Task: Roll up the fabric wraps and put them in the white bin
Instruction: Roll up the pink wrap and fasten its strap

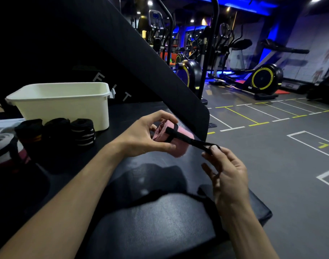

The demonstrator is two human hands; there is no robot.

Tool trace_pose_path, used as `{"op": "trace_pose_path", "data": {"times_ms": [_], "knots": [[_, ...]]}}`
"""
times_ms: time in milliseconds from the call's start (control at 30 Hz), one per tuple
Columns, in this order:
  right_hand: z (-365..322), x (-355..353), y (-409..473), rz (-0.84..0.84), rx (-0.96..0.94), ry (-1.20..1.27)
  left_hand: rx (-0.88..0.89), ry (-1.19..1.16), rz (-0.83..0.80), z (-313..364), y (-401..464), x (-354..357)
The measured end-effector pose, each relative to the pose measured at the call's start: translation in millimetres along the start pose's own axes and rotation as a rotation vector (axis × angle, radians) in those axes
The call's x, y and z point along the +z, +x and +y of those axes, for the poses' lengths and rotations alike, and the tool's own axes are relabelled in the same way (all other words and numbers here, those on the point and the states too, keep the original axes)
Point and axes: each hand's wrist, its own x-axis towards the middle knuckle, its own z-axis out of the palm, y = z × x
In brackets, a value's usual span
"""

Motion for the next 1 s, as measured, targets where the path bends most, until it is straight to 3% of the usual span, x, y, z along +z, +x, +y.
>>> {"op": "trace_pose_path", "data": {"times_ms": [167,333,433,567,700,833,1000], "knots": [[-8.4,3.7,0.0,0.02,0.169,0.34,-0.017,0.141,0.036,-3.9,1.0,9.0],[-2.5,12.9,-3.0,-0.038,0.266,0.282,-0.047,0.147,0.188,-4.1,3.6,22.2],[3.7,22.2,-6.1,-0.064,0.303,0.23,-0.141,-0.052,0.293,-6.1,7.2,32.1],[-1.5,25.0,-4.0,-0.089,0.421,0.369,-0.275,-0.504,0.331,4.5,11.2,53.6],[-4.1,18.0,0.7,-0.101,0.512,0.445,-0.326,-0.748,0.254,7.3,13.8,59.3],[-4.3,13.8,3.5,-0.101,0.459,0.366,-0.224,-0.783,0.115,7.6,11.3,59.3],[-1.6,14.9,3.4,-0.122,0.383,0.342,-0.136,-0.807,0.053,6.0,9.5,61.4]]}}
